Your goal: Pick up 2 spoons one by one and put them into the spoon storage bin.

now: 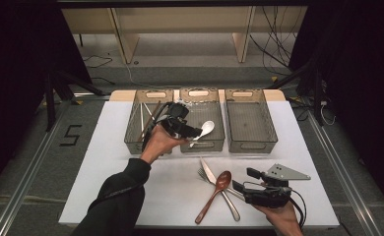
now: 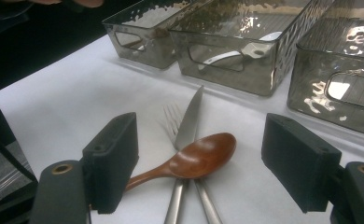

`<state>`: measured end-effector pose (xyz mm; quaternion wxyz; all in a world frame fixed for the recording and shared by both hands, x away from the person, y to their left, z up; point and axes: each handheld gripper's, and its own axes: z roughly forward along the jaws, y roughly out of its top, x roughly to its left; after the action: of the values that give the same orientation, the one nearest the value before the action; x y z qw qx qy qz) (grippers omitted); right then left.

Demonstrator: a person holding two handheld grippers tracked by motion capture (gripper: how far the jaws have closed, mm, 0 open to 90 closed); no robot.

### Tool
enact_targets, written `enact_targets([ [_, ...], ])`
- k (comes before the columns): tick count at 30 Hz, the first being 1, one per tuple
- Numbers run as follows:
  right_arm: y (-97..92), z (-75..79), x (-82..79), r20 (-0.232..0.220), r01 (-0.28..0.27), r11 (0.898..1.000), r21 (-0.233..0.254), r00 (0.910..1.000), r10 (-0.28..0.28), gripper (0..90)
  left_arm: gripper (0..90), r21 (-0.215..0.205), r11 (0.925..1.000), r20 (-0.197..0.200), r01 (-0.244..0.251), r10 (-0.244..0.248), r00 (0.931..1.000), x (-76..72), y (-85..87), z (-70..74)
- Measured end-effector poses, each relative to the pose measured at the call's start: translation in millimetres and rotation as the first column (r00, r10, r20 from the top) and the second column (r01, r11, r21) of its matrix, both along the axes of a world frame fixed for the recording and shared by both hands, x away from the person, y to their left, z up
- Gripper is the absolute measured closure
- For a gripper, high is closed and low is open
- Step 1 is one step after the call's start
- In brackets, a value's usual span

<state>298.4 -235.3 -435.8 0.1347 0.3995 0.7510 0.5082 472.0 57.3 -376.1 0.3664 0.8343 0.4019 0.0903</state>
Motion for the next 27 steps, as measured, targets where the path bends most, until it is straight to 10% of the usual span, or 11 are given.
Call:
enact_targets([
  [15,-0.4,0.1,-0.2,0.006,0.007,1.000,-0.007,1.0000,-0.007,27.9,21.2,-0.046,0.9988,-0.003,0.019,-0.019,0.9998,-55.1,21.1,-16.4],
  [27,-0.3,0.3,-0.5,0.015,0.003,1.000,-0.016,0.9999,-0.003,27.9,17.8,0.014,0.9977,-0.035,0.067,-0.066,0.9972,-84.1,3.3,-37.3],
])
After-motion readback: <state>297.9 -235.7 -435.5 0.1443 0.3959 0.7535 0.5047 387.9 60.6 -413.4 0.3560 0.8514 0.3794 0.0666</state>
